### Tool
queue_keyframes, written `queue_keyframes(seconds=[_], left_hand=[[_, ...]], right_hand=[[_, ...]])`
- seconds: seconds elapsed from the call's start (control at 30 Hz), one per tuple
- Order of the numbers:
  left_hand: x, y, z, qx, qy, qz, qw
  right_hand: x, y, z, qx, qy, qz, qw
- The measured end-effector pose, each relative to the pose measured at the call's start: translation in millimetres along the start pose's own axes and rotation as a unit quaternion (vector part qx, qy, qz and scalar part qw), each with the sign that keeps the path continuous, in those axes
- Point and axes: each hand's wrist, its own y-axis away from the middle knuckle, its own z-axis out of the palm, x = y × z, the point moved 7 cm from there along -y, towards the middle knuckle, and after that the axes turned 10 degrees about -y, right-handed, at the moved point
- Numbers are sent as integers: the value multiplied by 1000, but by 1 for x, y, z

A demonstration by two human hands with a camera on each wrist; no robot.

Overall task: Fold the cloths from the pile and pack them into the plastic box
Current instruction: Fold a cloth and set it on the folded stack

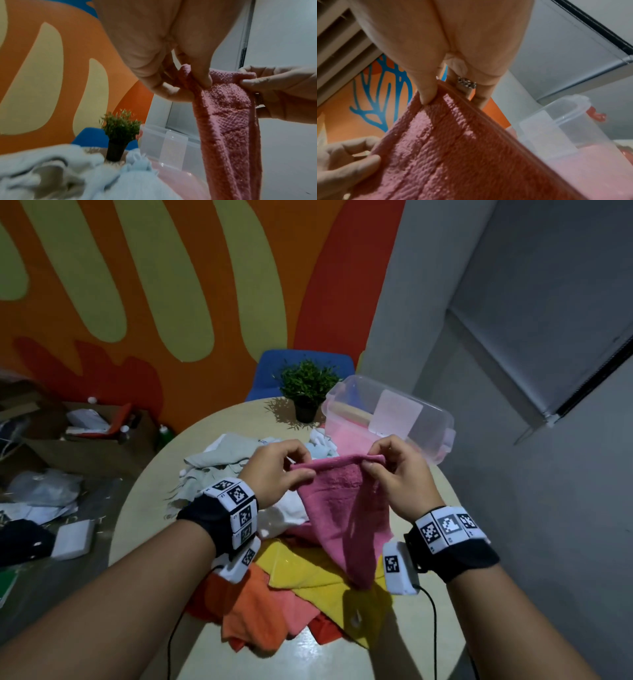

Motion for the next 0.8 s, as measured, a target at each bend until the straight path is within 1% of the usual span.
queue_keyframes(seconds=[0.13, 0.2, 0.27, 0.43, 0.57, 0.8], left_hand=[[23, -12, -30, 51, -17, 25, 998], [36, -17, -42, 65, -12, 40, 997], [46, -21, -51, 76, -9, 48, 996], [56, -30, -66, 116, 1, 33, 993], [60, -33, -73, 125, 9, 22, 992], [76, -28, -83, 145, -19, 52, 988]], right_hand=[[-18, -2, -16, 10, 26, -17, 999], [-25, -3, -20, 23, 51, -27, 998], [-30, -5, -22, 38, 53, -32, 997], [-43, -9, -26, 60, 30, -44, 997], [-53, -11, -29, 80, -10, -54, 995], [-67, -16, -32, 86, 13, -78, 993]])
